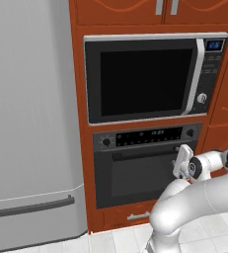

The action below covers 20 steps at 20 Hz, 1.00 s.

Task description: Take the baked cake out of the oven and place it on the plate for cooling. Then close the oven door.

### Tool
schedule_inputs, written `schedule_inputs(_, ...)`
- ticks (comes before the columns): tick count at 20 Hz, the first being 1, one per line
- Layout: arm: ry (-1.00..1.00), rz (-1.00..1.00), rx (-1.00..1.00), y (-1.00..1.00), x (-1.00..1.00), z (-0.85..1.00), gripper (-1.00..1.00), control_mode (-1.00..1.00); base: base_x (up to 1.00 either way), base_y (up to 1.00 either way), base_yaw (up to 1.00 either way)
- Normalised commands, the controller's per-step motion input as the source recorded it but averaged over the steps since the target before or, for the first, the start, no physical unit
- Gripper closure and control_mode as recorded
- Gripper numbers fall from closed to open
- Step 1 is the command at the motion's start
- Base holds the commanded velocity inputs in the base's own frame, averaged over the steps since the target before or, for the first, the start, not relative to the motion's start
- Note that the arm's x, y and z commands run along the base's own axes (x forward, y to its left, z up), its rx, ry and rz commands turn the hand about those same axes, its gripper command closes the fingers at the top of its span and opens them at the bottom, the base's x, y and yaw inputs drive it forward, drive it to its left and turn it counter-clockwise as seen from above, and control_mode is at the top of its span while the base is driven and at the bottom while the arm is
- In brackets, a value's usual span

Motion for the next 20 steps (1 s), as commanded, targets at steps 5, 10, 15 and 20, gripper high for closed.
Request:
schedule_inputs(5,0.00,0.00,0.00,0.00,0.01,0.00,-1.00,-1.00,0.00,0.00,0.00)
schedule_inputs(10,-0.01,0.00,0.00,0.00,0.05,0.00,-1.00,-1.00,0.00,0.00,0.00)
schedule_inputs(15,-0.01,0.00,0.00,-0.01,0.19,0.00,-1.00,-1.00,0.00,0.00,0.00)
schedule_inputs(20,-0.03,0.04,0.02,-0.30,0.18,-0.07,-1.00,-1.00,0.00,0.00,0.00)
